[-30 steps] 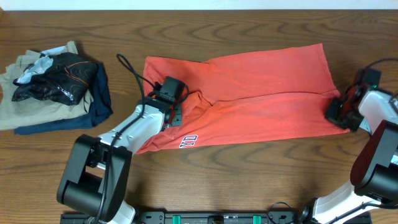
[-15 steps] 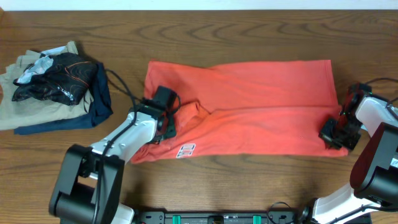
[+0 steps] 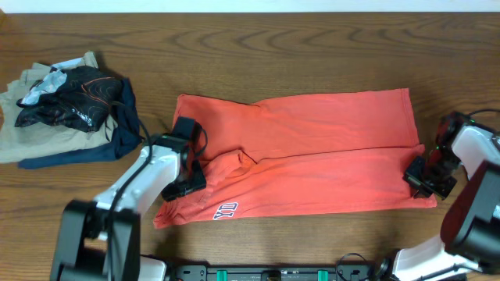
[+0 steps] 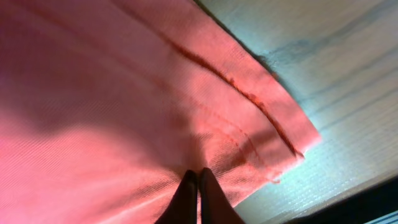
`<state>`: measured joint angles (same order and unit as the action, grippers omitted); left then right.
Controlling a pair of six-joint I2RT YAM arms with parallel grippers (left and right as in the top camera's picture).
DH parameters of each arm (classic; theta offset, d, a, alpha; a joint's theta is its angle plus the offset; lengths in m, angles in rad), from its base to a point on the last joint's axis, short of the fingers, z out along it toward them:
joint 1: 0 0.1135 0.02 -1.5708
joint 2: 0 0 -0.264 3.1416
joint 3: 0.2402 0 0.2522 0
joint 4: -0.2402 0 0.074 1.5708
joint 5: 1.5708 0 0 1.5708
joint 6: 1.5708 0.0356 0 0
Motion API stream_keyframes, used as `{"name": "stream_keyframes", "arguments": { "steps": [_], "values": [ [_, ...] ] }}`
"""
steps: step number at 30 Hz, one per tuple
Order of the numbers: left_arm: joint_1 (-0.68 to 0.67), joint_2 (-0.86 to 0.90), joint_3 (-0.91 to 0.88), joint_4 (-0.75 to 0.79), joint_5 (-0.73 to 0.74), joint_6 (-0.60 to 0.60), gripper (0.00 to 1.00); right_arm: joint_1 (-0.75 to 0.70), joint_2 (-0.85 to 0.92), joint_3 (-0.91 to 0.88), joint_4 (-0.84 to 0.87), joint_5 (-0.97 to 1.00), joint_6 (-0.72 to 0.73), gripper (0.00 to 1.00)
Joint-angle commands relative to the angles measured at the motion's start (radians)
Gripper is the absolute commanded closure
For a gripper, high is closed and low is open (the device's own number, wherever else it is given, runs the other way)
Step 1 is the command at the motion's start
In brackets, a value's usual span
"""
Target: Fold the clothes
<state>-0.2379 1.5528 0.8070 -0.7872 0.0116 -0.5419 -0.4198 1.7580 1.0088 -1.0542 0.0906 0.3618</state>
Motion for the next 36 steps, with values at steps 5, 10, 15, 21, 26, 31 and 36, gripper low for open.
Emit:
{"name": "stream_keyframes", "arguments": {
  "steps": [5, 10, 15, 21, 26, 31, 36],
  "values": [
    [0.025, -0.143, 0.244, 0.038, -0.037, 0.157, 0.19, -0.012, -0.223, 0.162, 0.046, -0.276, -0.143, 0.27],
    [0.106, -0.044, 0.41, 0.108, 0.039, 0.256, 0.15, -0.011, -0.301, 0.179, 0.112, -0.482, -0.252, 0.17],
    [0.204, 0.132, 0.519, 0.191, 0.162, 0.308, 0.15, -0.011, -0.305, 0.178, 0.084, -0.481, -0.267, 0.18],
    [0.262, 0.325, 0.586, 0.303, 0.232, 0.359, 0.16, -0.011, -0.305, 0.177, 0.063, -0.48, -0.274, 0.26],
    [0.264, 0.423, 0.586, 0.409, 0.254, 0.369, 0.17, -0.011, -0.305, 0.177, 0.055, -0.48, -0.274, 0.33],
    [0.259, 0.488, 0.586, 0.438, 0.28, 0.37, 0.27, -0.011, -0.305, 0.176, 0.055, -0.48, -0.274, 0.39],
    [0.258, 0.526, 0.586, 0.463, 0.28, 0.37, 0.34, -0.011, -0.305, 0.176, 0.055, -0.48, -0.274, 0.43]
  ]
}}
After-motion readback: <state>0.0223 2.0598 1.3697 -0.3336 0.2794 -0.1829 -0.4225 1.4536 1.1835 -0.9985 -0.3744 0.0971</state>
